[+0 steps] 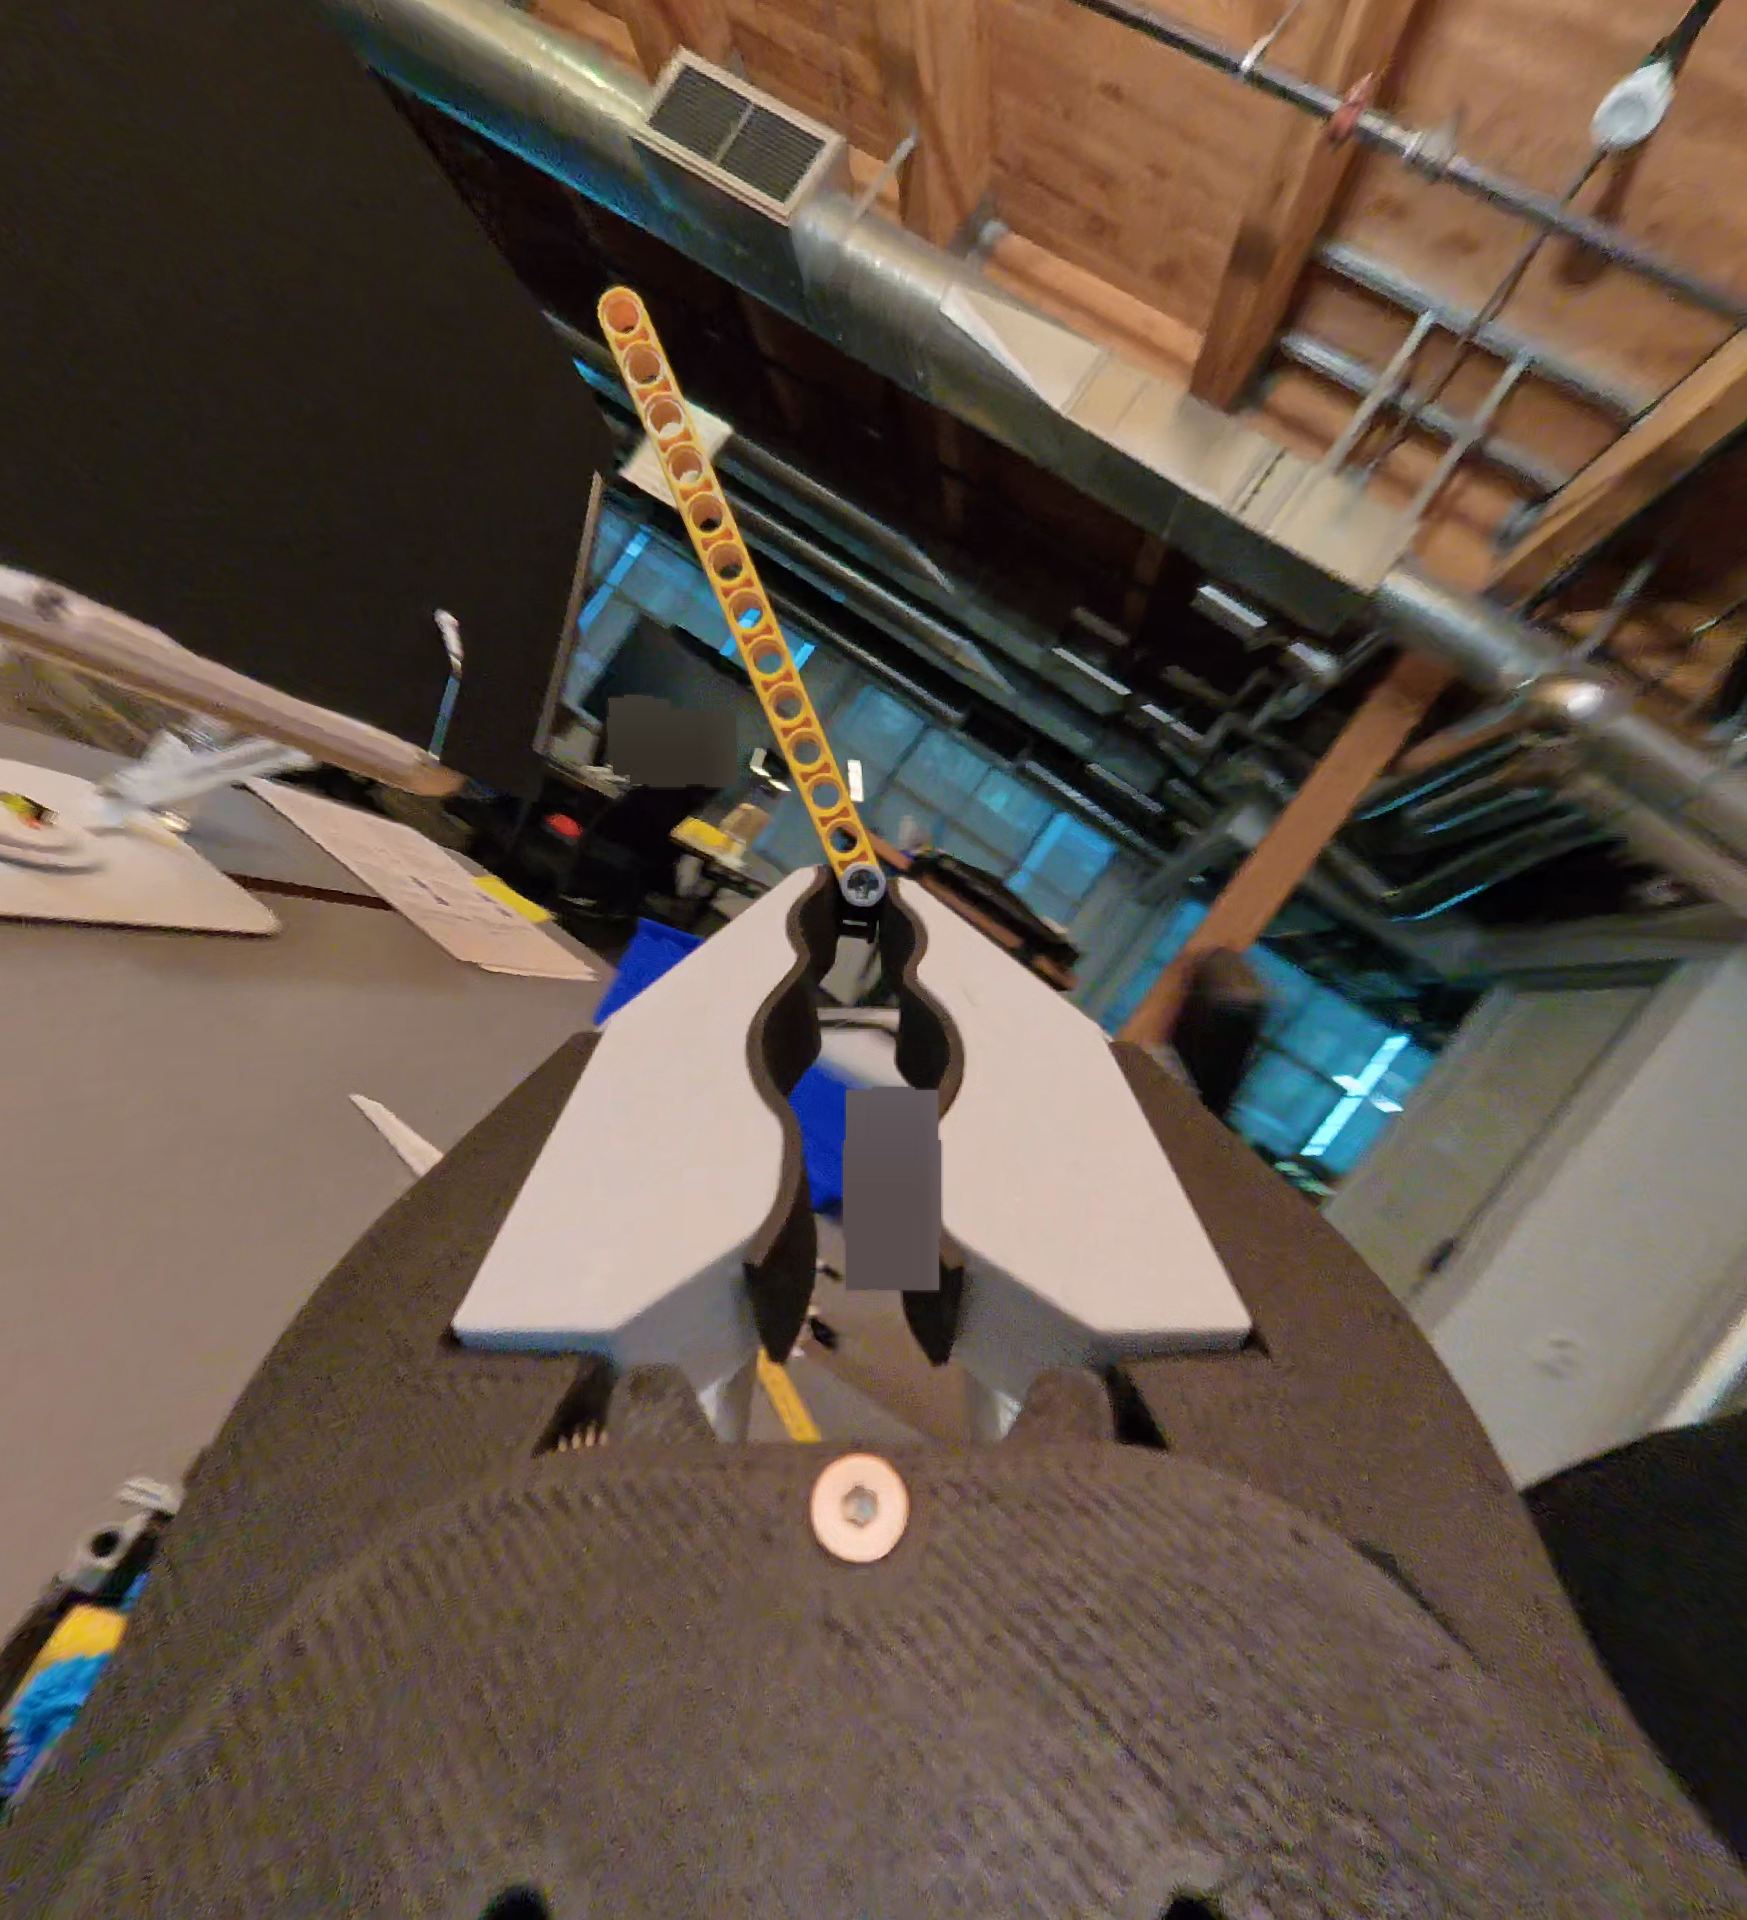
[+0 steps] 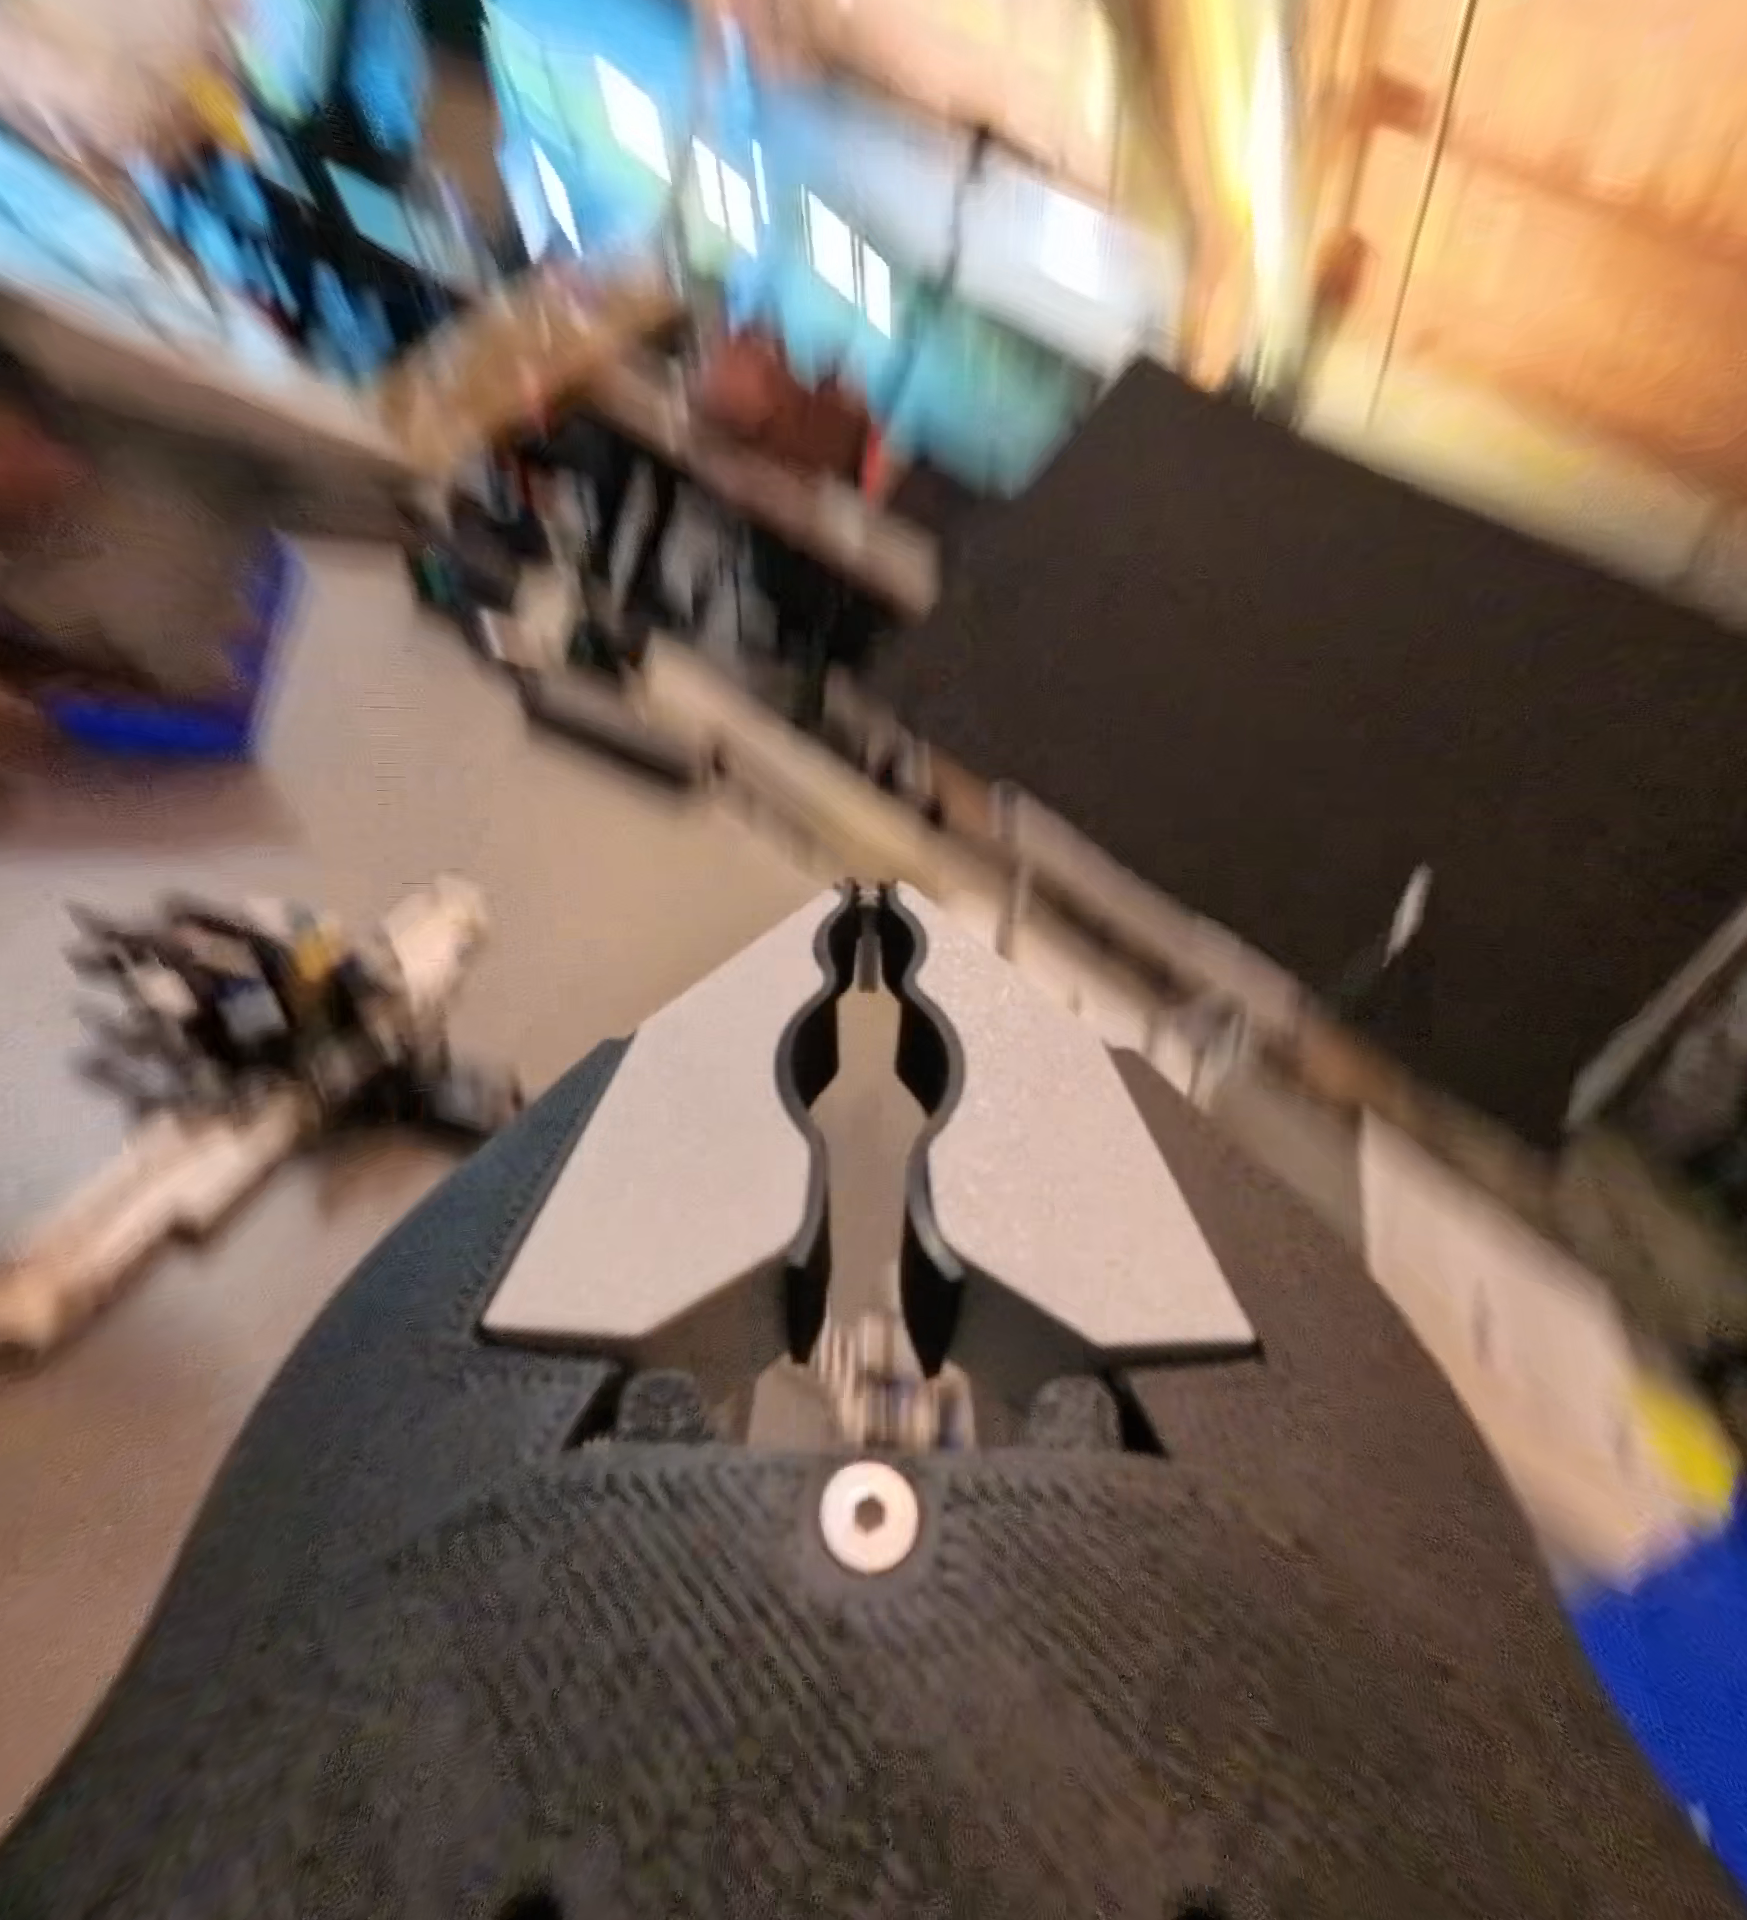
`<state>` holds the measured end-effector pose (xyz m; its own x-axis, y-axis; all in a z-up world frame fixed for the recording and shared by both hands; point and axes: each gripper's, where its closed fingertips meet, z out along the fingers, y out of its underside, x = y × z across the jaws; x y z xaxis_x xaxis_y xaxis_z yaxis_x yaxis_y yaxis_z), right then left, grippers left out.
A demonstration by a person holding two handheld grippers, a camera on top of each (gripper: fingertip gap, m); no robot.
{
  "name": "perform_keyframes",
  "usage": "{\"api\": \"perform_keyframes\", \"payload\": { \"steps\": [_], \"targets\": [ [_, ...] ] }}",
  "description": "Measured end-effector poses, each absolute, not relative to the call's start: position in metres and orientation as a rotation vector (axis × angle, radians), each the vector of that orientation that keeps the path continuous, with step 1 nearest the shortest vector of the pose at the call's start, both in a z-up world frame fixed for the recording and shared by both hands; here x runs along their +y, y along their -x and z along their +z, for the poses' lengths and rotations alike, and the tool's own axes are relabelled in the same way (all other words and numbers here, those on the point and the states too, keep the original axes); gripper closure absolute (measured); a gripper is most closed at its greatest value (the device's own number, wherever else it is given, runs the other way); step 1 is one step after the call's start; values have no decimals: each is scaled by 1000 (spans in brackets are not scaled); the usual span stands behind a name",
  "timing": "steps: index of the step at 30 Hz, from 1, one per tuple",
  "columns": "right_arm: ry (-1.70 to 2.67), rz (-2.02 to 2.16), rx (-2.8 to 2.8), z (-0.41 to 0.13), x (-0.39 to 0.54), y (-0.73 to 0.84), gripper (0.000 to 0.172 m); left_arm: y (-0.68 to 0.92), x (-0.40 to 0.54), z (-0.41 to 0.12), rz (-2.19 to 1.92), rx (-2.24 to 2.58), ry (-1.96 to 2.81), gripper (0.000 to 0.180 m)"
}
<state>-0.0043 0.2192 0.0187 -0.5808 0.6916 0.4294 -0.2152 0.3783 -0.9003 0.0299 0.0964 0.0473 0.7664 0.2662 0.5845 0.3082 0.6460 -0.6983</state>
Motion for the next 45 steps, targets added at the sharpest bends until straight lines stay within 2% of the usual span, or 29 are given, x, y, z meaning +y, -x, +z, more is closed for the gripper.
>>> {"api": "perform_keyframes", "payload": {
  "steps": [2, 4, 9, 12, 15, 18, 21, 23, 26, 28, 31, 35, 39, 42, 45],
  "targets": [
    [749, 1121, -1990, -47, 275, 40, 170, -28, 96, 45, -79, -730, 861, 175],
    [940, 1051, -2039, -84, 315, 54, 170, -27, 103, 39, -88, -733, 888, 175],
    [1123, 990, -2074, -121, 355, 70, 169, -29, 124, 31, -160, -717, 927, 175],
    [1195, 1020, -2048, -126, 364, 79, 150, -27, 127, 25, -193, -723, 927, 175],
    [1188, 1072, -1979, -113, 366, 81, 132, -27, 128, 23, -264, -707, 898, 175],
    [948, 1259, -1925, -71, 325, 66, 129, -32, 130, 26, -428, -657, 827, 176],
    [524, 1503, -1846, -15, 249, 22, 135, -40, 131, 32, -594, -589, 734, 176],
    [369, 1762, -1822, 12, 198, -18, 146, -52, 132, 42, -629, -490, 714, 175],
    [476, 2279, -1909, 34, 146, -62, 148, -66, 136, 51, -603, -401, 741, 175],
    [507, 2431, -1904, 40, 131, -72, 145, -70, 138, 52, -549, -391, 773, 176],
    [482, 2392, -1837, 43, 130, -71, 151, -74, 141, 54, -500, -381, 808, 175],
    [437, 2335, -1757, 51, 136, -72, 172, -73, 143, 53, -473, -406, 825, 175],
    [411, 2248, -1741, 50, 138, -72, 172, -75, 145, 55, -497, -397, 805, 176],
    [421, 2214, -1746, 48, 140, -72, 159, -77, 147, 58, -494, -394, 792, 176],
    [430, 2244, -1766, 49, 141, -74, 157, -79, 151, 59, -488, -391, 789, 176]
  ]
}}
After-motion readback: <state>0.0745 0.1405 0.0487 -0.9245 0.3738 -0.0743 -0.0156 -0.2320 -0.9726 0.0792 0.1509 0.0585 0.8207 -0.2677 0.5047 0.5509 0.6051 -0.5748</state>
